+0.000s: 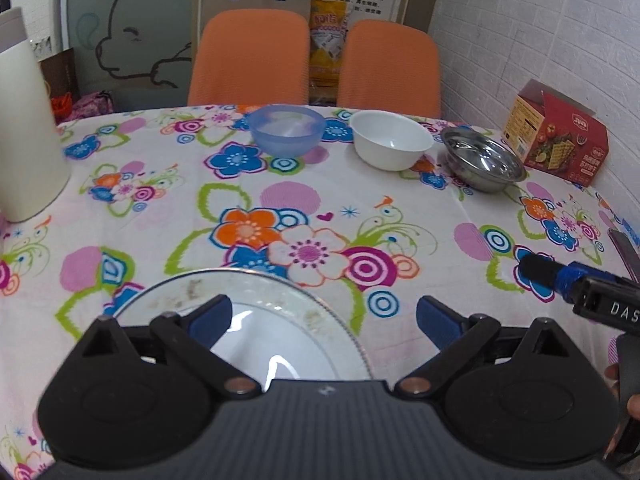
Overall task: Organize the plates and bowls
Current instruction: 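Carry the gold-rimmed plate onto the plate stack and open the left tool, then reach the left tool to the steel bowl and grasp its rim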
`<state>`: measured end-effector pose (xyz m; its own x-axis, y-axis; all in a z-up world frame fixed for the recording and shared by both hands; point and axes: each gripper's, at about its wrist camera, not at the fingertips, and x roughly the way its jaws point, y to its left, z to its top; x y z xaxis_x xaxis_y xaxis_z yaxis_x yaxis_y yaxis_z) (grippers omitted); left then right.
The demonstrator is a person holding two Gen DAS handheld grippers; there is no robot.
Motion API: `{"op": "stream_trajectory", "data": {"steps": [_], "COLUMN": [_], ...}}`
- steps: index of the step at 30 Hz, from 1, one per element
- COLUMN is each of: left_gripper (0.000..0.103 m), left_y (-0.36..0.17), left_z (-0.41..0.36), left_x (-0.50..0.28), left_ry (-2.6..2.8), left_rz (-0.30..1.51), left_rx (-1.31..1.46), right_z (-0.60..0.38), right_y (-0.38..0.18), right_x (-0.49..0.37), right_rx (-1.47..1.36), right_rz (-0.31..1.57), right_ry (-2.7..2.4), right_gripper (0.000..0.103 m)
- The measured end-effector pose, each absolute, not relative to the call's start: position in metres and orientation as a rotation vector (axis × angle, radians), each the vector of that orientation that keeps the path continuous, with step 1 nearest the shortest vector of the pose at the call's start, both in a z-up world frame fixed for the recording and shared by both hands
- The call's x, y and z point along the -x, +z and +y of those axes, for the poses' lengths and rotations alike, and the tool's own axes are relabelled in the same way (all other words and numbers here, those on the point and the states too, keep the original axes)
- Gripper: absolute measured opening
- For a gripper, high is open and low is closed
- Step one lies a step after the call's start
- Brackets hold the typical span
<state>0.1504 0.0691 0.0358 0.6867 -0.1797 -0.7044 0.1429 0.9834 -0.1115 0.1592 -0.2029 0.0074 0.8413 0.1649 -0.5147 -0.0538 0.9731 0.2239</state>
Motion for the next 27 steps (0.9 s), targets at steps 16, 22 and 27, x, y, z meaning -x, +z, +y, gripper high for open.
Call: {"op": "stream_trajectory", "data": {"steps": [16, 22, 27], "left_gripper": [0.098, 0.098, 0.098], "left_y": [0.033, 0.030, 0.030], "left_z": [0.040, 0.055, 0.051], "left_x": [-0.181, -0.190, -0.185], "left_ry": [-0.206, -0.193, -0.212], "left_rz": [0.813, 0.832, 0.832], "left_rx": [0.021, 0.081, 0.082], "right_z": [-0.232, -0.231, -0.229], "right_y": [-0.004, -0.014, -0.007], "right_x": [-0.404, -0.413, -0.407], "right_rx": [0.162, 0.153, 0.151], "right_rz": [0.979, 1.064, 1.125], "right_ry": [-0.015, 0.006, 0.071], "right_gripper": [0.089, 0.089, 0.089]}}
